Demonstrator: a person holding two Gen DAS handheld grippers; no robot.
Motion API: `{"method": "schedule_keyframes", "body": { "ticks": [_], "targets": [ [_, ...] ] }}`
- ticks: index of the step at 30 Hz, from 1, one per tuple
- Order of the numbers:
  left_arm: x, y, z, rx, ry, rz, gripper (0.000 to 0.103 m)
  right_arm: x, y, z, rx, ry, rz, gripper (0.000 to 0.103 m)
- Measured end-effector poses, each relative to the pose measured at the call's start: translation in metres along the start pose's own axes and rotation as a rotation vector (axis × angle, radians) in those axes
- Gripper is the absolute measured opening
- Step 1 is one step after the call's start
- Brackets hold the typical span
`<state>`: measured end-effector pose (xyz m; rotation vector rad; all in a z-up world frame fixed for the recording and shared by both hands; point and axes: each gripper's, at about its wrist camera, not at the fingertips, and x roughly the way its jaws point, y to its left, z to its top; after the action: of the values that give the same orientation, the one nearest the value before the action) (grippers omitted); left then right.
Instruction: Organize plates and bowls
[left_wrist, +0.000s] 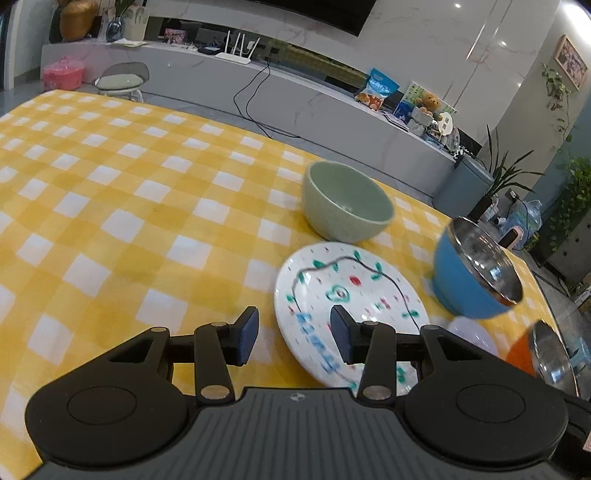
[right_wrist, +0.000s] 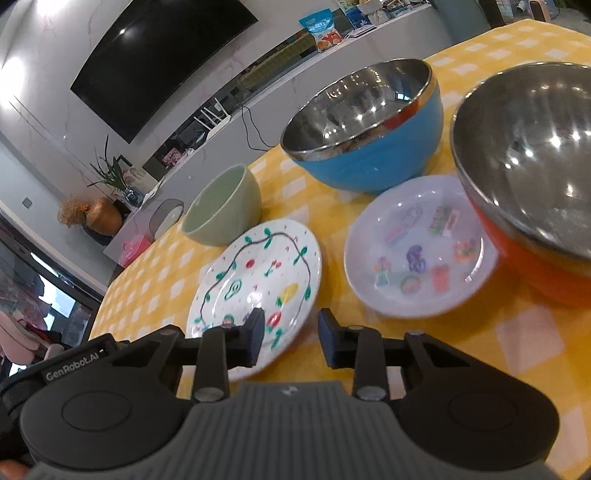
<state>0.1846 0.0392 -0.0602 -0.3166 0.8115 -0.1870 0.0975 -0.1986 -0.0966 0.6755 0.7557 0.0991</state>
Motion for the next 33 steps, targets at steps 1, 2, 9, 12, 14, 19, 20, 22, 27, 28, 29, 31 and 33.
{"method": "schedule_keyframes", "body": {
  "ticks": [1,2,9,12,14,19,20,22,27,28,29,31,33],
  "targets": [
    [0.004,0.003,0.002,-0.005,0.003,-0.002,0.047,0.002,0.0,0.001,0.002,0.0,0.004,0.029],
    [0.007,0.005,0.004,-0.01,0.005,-0.005,0.046,0.004,-0.001,0.002,0.005,-0.004,0.006,0.029],
    [0.024,0.011,0.008,-0.014,0.008,-0.035,0.043,0.002,0.0,0.004,-0.021,-0.04,-0.012,0.024],
    [0.027,0.007,0.009,0.001,0.009,-0.055,0.042,0.0,0.003,0.001,-0.039,-0.054,-0.031,0.023],
    [0.03,0.005,0.01,0.011,0.009,-0.056,0.041,-0.001,0.008,-0.001,-0.067,-0.062,-0.052,0.023],
    [0.035,0.002,0.013,0.029,0.009,-0.037,0.024,0.001,0.013,-0.005,-0.109,-0.088,-0.072,0.025],
    [0.035,0.001,0.013,0.034,0.009,-0.029,0.023,0.001,0.012,-0.005,-0.109,-0.092,-0.071,0.022],
    [0.034,0.0,0.012,0.042,0.01,-0.019,0.019,0.002,0.01,-0.005,-0.107,-0.097,-0.082,0.014],
    [0.028,0.0,0.013,0.037,0.019,-0.01,0.014,0.0,0.006,-0.005,-0.082,-0.094,-0.083,0.01],
    [0.025,0.0,0.012,0.038,0.017,-0.011,0.014,-0.001,0.006,-0.005,-0.076,-0.093,-0.083,0.01],
    [0.023,0.0,0.012,0.039,0.018,-0.011,0.014,-0.002,0.005,-0.005,-0.067,-0.09,-0.082,0.01],
    [0.017,0.001,0.01,0.031,0.023,-0.014,0.014,-0.005,0.005,-0.003,-0.048,-0.081,-0.075,0.01],
    [0.01,0.002,0.007,0.02,0.027,-0.012,0.014,-0.009,0.006,-0.002,-0.039,-0.076,-0.073,0.01]
  ]
}}
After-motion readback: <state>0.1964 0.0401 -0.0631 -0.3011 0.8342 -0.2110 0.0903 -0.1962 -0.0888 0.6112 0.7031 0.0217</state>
